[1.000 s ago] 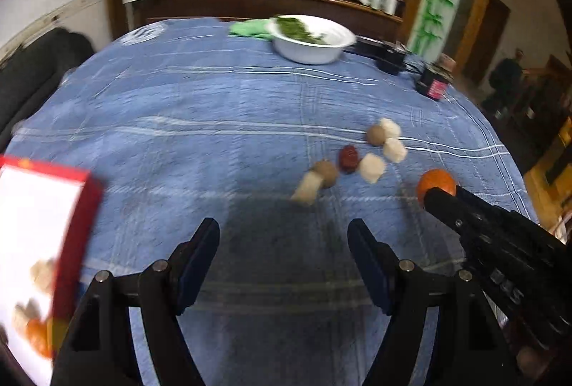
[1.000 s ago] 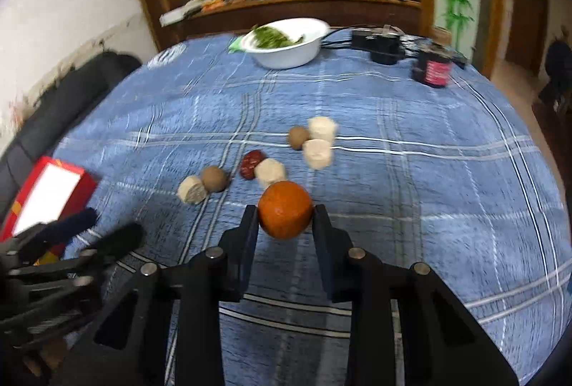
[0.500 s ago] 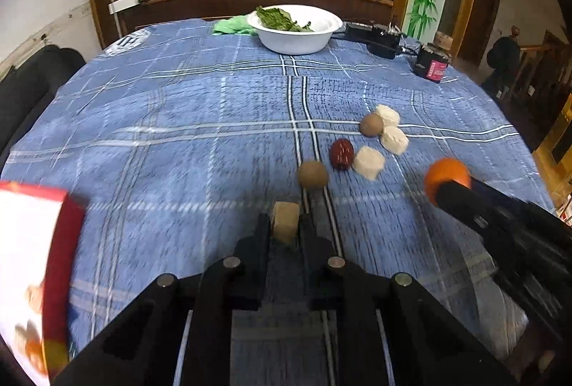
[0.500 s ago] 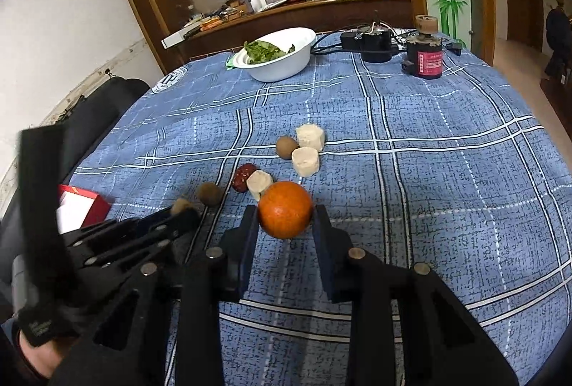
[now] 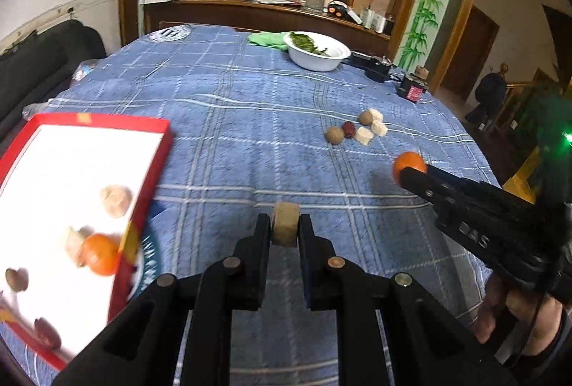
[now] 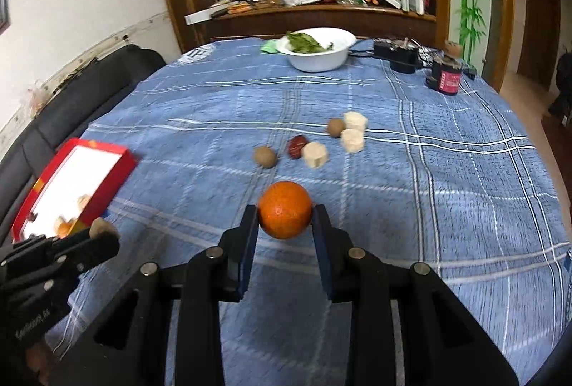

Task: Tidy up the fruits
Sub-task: 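Carry the orange into the tray with the right tool while the left tool releases the cube there, then grasp a white chunk with the right tool while the left tool grasps a brown round fruit, then carry the white chunk and brown fruit over the tray and release both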

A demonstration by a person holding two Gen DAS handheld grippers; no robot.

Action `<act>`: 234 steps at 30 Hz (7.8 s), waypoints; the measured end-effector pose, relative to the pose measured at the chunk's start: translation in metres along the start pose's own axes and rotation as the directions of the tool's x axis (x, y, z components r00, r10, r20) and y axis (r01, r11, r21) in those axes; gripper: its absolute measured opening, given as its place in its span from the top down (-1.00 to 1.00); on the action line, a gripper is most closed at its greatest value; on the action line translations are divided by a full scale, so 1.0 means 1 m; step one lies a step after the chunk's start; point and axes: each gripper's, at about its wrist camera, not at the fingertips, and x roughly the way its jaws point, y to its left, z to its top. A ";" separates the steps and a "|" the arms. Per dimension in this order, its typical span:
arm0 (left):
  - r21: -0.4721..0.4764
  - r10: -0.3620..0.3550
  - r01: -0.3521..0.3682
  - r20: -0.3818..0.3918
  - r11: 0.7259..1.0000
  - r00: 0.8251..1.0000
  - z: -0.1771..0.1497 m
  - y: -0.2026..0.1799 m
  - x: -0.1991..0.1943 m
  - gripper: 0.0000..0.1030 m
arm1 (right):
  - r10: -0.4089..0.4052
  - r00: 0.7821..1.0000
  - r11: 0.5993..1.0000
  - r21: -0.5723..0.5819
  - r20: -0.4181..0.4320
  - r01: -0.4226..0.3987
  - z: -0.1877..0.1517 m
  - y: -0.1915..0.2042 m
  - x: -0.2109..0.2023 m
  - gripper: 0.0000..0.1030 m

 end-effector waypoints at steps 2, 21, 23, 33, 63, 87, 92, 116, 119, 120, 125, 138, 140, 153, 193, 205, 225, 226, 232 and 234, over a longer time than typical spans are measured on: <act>-0.012 0.013 -0.013 -0.009 1.000 1.000 -0.003 0.005 -0.003 0.73 | 0.002 1.000 1.000 -0.014 0.002 -0.002 -0.004 0.009 -0.007 0.37; -0.122 0.131 -0.128 0.011 0.984 0.991 -0.014 0.054 -0.045 0.73 | 0.069 0.998 0.990 -0.120 0.002 -0.068 -0.021 0.085 -0.040 0.37; -0.145 0.156 -0.152 0.012 0.978 0.988 -0.014 0.064 -0.049 0.73 | 0.089 0.996 0.987 -0.132 0.003 -0.088 -0.020 0.096 -0.040 0.36; -0.263 0.249 -0.238 0.009 0.935 0.969 -0.012 0.117 -0.059 0.74 | 0.195 0.981 0.961 -0.199 -0.006 -0.192 -0.013 0.158 -0.029 0.36; -0.372 0.467 -0.478 -0.126 0.796 0.875 -0.001 0.217 -0.039 0.63 | 0.312 0.935 0.905 -0.247 -0.171 -0.347 0.000 0.258 0.053 0.33; -0.019 0.197 -0.196 0.013 0.980 0.980 0.043 0.004 0.028 -0.26 | -0.072 0.995 0.996 0.040 -0.073 0.075 0.016 -0.032 0.043 -0.03; 0.003 0.162 -0.162 -0.027 0.987 0.986 0.048 -0.013 0.054 -0.26 | -0.066 0.993 0.997 0.022 -0.099 0.069 0.035 -0.036 0.069 0.08; 0.076 0.083 -0.076 -0.093 0.994 0.992 0.081 -0.072 0.154 0.03 | -0.021 0.999 0.980 0.200 -0.026 0.025 0.041 -0.082 0.071 0.52; 0.100 0.089 -0.081 -0.083 0.992 0.993 0.082 -0.076 0.155 0.58 | -0.012 1.000 0.978 0.208 -0.012 0.014 0.044 -0.085 0.068 0.52; 0.089 0.077 -0.069 -0.086 0.994 0.993 0.082 -0.073 0.154 0.58 | -0.011 1.000 0.979 0.206 -0.011 0.013 0.044 -0.084 0.068 0.52; 0.074 0.080 -0.074 -0.085 0.995 0.993 0.069 -0.059 0.129 0.58 | -0.021 0.999 0.982 0.188 -0.037 0.027 0.042 -0.081 0.073 0.52; 0.024 0.130 -0.128 -0.074 0.991 0.989 0.025 -0.024 0.051 0.59 | -0.014 0.996 0.998 0.057 -0.090 0.019 0.000 -0.031 0.024 0.52; 0.018 0.130 -0.129 -0.063 0.992 0.990 0.022 -0.020 0.040 0.59 | -0.012 0.996 0.999 0.048 -0.086 0.016 -0.006 -0.025 0.013 0.52; -0.042 0.145 -0.146 -0.040 0.988 0.989 -0.001 0.020 -0.002 0.59 | 0.021 0.997 0.999 -0.045 -0.074 -0.025 -0.029 0.035 -0.020 0.52; -0.330 0.415 -0.419 -0.085 0.846 0.906 -0.007 0.190 -0.047 0.59 | 0.292 0.953 0.920 -0.247 -0.082 -0.304 0.004 0.227 0.017 0.51; -0.362 0.450 -0.456 -0.108 0.813 0.887 0.006 0.220 -0.036 0.59 | 0.313 0.941 0.904 -0.264 -0.127 -0.336 0.005 0.257 0.043 0.51; -0.369 0.485 -0.508 -0.161 0.778 0.859 0.013 0.238 -0.019 0.59 | 0.304 0.940 0.906 -0.259 -0.156 -0.336 0.013 0.268 0.074 0.50; -0.369 0.486 -0.511 -0.165 0.777 0.858 0.013 0.238 -0.018 0.59 | 0.302 0.940 0.907 -0.257 -0.156 -0.334 0.012 0.268 0.074 0.50; -0.375 0.491 -0.524 -0.188 0.765 0.851 0.012 0.243 -0.015 0.59 | 0.292 0.940 0.911 -0.248 -0.178 -0.330 0.012 0.267 0.081 0.50; -0.379 0.492 -0.527 -0.193 0.761 0.849 0.011 0.244 -0.016 0.59 | 0.291 0.938 0.911 -0.245 -0.189 -0.332 0.011 0.267 0.082 0.49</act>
